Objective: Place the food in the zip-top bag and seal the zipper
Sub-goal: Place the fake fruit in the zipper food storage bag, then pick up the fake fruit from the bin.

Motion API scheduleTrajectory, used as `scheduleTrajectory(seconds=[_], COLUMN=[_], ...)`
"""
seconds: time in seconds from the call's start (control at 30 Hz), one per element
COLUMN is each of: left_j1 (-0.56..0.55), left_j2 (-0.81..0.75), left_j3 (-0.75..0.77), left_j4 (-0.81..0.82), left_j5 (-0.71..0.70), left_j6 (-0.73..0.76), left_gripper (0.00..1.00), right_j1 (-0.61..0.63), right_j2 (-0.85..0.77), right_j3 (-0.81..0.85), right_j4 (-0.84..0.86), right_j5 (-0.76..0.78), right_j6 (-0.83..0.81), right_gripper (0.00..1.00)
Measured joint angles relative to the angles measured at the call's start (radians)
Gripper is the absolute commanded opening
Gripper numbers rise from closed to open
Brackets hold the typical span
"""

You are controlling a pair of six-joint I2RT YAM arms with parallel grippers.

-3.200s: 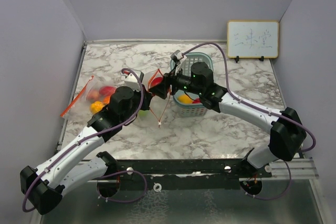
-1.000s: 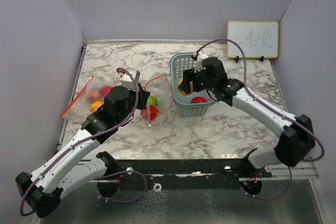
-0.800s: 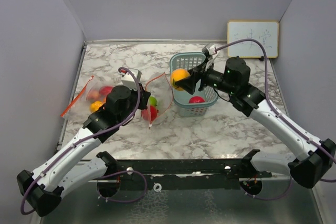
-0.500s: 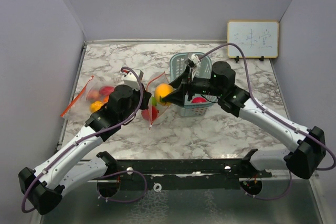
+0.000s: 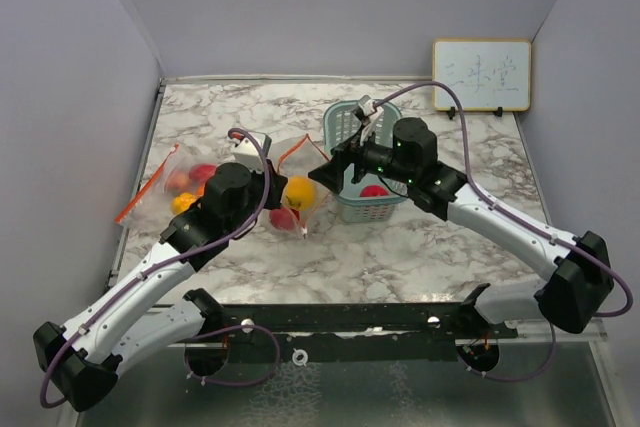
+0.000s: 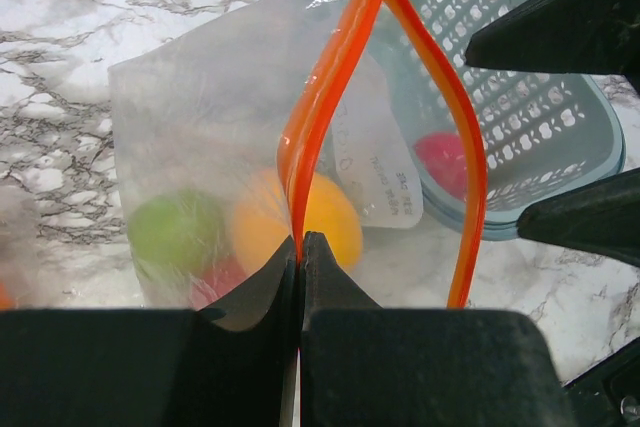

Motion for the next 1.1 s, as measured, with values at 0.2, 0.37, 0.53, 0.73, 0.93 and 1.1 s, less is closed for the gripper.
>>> scheduleTrajectory(seconds=[0.2, 0.37, 0.53, 0.73, 0.93, 1.1], left_j1=[0.000, 0.000, 0.000, 0.000, 0.000, 0.000], left_j2=[0.000, -0.008, -0.030, -0.056, -0.085, -0.084], left_j3=[0.000, 0.000, 0.000, -0.002, -0.004, -0.007], left_j4=[-0.002, -0.004, -0.004, -0.012, -0.020, -0.021], left_j5=[0.000, 0.000, 0.000, 0.000, 0.000, 0.000], left_j6=[0.000, 0.000, 0.003, 0.009, 0.019, 0.026], left_gripper=[0.00, 0.00, 0.00, 0.00, 0.00, 0.00], right_j1=[0.001, 0.002, -0.014, -0.039, -0.047, -0.049], right_j2=[-0.116, -0.119, 0.032, 0.225, 0.332, 0.395], right_j3=[-0.002, 0.085, 0.180, 0.196, 0.198, 0.214], right_j4=[-0.075, -0.274, -0.467, -0.609, -0.680, -0.710], right_j5=[0.169, 0.444, 0.628, 0.691, 0.701, 0.697], right_j6=[-0.017, -0.016, -0.006, -0.007, -0.010, -0.018], right_gripper=[1.00, 1.00, 0.98, 0.96, 0.97, 0.96])
